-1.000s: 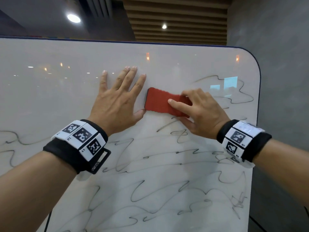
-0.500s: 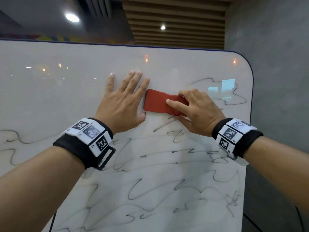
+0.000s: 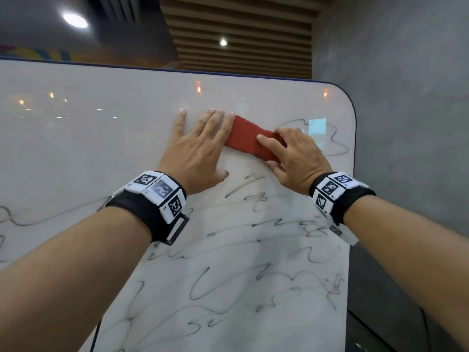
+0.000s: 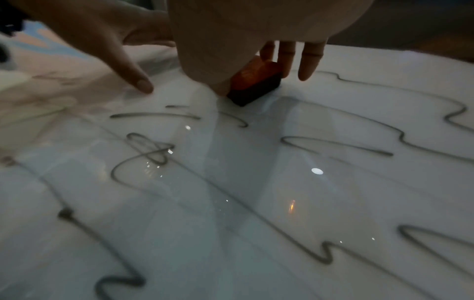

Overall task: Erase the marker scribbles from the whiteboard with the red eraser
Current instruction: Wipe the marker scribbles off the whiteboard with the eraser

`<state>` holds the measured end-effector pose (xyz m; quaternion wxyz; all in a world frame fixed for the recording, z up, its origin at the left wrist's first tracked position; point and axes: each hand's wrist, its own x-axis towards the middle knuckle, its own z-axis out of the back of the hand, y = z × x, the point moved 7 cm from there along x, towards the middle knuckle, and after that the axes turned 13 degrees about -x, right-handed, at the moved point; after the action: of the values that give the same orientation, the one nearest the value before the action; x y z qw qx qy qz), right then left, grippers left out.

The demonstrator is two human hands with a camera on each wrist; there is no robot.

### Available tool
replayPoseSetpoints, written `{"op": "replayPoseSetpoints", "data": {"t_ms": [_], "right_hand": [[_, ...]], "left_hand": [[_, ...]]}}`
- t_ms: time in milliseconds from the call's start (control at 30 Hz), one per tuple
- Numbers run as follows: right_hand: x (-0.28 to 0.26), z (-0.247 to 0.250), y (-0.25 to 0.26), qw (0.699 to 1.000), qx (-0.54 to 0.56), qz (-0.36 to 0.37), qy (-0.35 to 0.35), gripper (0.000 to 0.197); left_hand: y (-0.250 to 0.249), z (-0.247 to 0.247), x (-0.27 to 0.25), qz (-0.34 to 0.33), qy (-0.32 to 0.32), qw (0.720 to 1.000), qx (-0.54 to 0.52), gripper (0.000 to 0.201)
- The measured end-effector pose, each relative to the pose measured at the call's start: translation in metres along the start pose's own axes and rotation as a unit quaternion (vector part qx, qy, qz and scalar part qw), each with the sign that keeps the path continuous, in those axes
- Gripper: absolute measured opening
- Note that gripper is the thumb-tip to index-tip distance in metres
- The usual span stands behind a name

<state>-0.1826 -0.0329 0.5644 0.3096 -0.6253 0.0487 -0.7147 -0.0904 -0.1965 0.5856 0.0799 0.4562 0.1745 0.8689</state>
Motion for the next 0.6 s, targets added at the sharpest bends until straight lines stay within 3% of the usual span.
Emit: {"op": "replayPoseSetpoints", "data": {"t_ms": [67, 133, 267, 333, 500, 533, 600], "right_hand": [[0.001, 0.002, -0.005, 0.998, 0.015, -0.056, -0.005, 0.058], [-0.007, 0.002, 0.010, 0.998, 0.026, -0.058, -0.015, 0.057], [-0.029, -0.007, 0.030, 0.997, 0.020, 0.070, -0.015, 0.054], [-0.023, -0.009, 0.015, 0.996, 0.007, 0.092, -0.014, 0.053], [-0.005, -0.005, -0.035, 0.995, 0.034, -0.088, -0.020, 0.059], [-0.011, -0.006, -0.027, 0.996, 0.031, -0.072, -0.030, 0.058], [-0.030, -0.009, 0.004, 0.997, 0.030, 0.035, -0.054, 0.052]], "left_hand": [[-0.002, -0.001, 0.002, 0.002, -0.007, 1.000, 0.005, 0.112], [-0.002, 0.000, 0.003, 0.002, -0.016, 1.000, 0.006, 0.114], [-0.005, -0.001, 0.004, -0.010, -0.021, 1.000, 0.017, 0.121], [-0.006, -0.003, 0.003, -0.006, -0.005, 1.000, 0.020, 0.125], [-0.009, -0.003, 0.002, 0.010, 0.014, 1.000, -0.004, 0.122], [-0.009, -0.002, 0.002, 0.011, 0.008, 1.000, -0.017, 0.119], [-0.010, 0.001, 0.001, 0.009, 0.001, 0.999, -0.034, 0.116]]}}
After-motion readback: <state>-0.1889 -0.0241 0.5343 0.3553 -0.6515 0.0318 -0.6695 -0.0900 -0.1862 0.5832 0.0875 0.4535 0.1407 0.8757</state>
